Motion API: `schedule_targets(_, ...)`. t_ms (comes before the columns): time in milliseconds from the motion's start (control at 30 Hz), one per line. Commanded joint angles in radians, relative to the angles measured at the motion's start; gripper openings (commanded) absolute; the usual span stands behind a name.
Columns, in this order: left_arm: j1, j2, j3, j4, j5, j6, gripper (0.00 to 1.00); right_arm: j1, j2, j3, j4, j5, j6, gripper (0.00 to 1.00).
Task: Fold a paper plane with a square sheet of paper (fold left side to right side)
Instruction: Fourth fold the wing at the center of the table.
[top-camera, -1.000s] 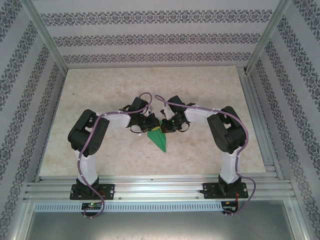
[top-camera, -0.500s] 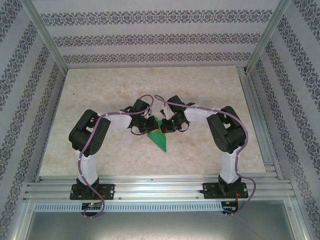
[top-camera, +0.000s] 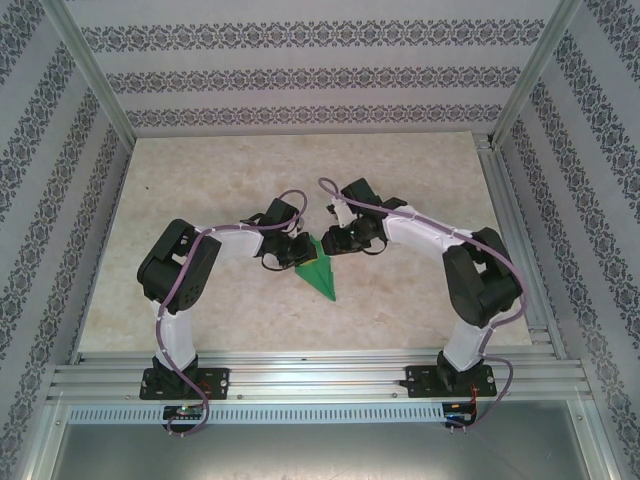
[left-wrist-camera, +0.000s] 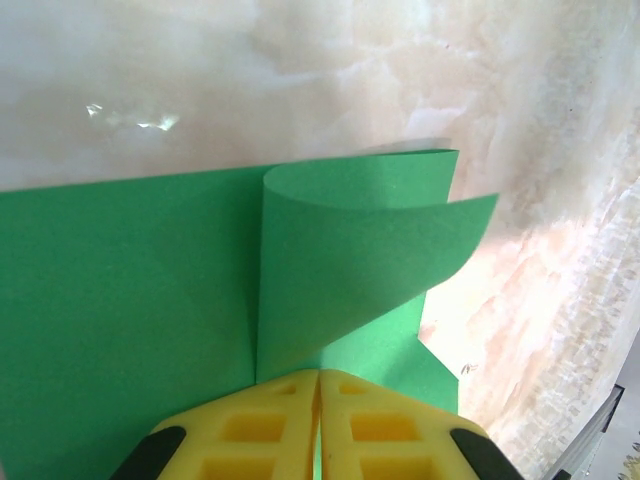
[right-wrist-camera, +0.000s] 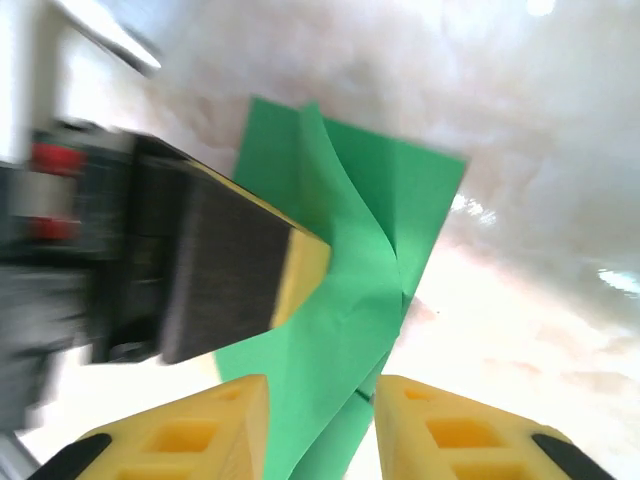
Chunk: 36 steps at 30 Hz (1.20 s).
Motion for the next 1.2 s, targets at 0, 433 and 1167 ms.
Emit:
schedule_targets(0, -0.011, 0.042, -0.035, -0.059, -0.063, 0.021, 0.11, 0.001, -0.077, -0.048, -0.005, 0.0, 0.049, 0.27)
schedule_targets(433, -0.009, 0.04, -0.021, -0.079, -0.072, 0.031, 0.1, 0.135, -0.02, -0.235, 0.26, -0.088, 0.251, 0.18)
schedule_targets(1167, -0.009, 0.041, -0.017, -0.086, -0.075, 0.032, 0.1, 0.097, 0.039, -0.208, 0.173, -0.045, 0.155, 0.18)
